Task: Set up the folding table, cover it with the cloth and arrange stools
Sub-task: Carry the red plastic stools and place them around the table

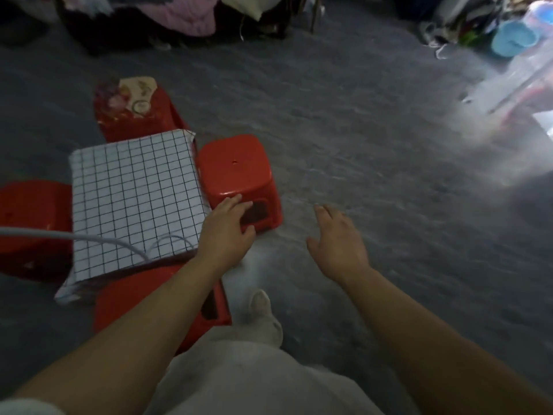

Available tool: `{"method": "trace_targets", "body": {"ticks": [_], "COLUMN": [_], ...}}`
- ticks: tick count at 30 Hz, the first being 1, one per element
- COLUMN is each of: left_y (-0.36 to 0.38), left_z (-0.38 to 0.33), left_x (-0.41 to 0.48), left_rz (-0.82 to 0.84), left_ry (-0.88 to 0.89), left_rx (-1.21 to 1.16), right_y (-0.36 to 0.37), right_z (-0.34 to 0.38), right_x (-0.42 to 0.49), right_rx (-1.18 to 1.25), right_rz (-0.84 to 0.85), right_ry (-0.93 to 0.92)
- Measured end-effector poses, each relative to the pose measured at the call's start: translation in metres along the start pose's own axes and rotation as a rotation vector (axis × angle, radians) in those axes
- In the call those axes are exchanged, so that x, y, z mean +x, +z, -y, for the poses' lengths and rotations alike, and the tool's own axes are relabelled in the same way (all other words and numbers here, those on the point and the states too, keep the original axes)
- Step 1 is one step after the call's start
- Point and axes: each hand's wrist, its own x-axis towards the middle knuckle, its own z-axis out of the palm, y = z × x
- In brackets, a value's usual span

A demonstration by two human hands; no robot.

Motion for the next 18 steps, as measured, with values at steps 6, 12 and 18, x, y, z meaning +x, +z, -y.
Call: {"method": "trace_targets", "body": {"ticks": [6,12,18], "left_y": [-0.014,-0.003,0.028], "left_z": [0.028,0.057,0.079], "left_x": [0.071,0.137,0.205], "left_rz": [0.020,0.051,0.126], "left_ry": [-0.114,-0.243,-0.439], "left_rx": [0.047,0.080,0.056], "right_y": [-0.022,-0.012,0.018], "right_z": [0.021,0.036,0.035], "right_x": [0.088,0.184,0.291], "right_rx": [-0.049,-0.078,-0.027], "right_rz": [0.062,0.137,0.263], "right_ry": [-0.008,-0.069,-0.081]}}
